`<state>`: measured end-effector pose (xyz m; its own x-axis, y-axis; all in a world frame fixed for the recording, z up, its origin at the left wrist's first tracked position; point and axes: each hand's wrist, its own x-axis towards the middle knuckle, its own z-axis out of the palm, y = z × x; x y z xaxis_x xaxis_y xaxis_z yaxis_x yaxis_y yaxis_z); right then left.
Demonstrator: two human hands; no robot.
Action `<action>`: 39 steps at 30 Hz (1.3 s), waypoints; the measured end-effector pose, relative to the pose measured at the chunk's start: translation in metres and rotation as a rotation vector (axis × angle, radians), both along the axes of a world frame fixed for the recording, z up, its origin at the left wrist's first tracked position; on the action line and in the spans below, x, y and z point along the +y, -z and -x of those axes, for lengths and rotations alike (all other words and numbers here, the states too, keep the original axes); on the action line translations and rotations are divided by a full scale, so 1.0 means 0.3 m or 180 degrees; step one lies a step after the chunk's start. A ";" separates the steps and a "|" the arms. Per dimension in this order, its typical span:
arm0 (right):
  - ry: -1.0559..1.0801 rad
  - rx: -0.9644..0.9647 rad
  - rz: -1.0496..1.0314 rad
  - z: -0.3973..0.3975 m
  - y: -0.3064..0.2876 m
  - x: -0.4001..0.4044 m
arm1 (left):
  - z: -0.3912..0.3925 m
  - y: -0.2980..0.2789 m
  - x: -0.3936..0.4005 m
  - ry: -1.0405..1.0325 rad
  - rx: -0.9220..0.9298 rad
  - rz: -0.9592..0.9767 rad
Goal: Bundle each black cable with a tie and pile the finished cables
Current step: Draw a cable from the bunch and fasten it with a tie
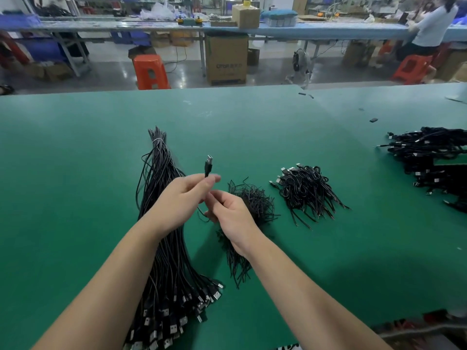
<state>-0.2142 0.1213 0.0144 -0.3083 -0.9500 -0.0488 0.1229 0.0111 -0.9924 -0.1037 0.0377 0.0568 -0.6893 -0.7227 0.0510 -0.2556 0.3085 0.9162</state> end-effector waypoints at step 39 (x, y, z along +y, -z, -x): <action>-0.0744 -0.0658 0.0099 -0.040 -0.109 0.086 | -0.053 -0.074 0.073 0.0347 0.0243 -0.0441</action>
<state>-0.2020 0.1470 0.0470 -0.0681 -0.9960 -0.0575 0.3199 0.0328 -0.9469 -0.0878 0.0597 0.0790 -0.7619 -0.6476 0.0114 -0.1557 0.2002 0.9673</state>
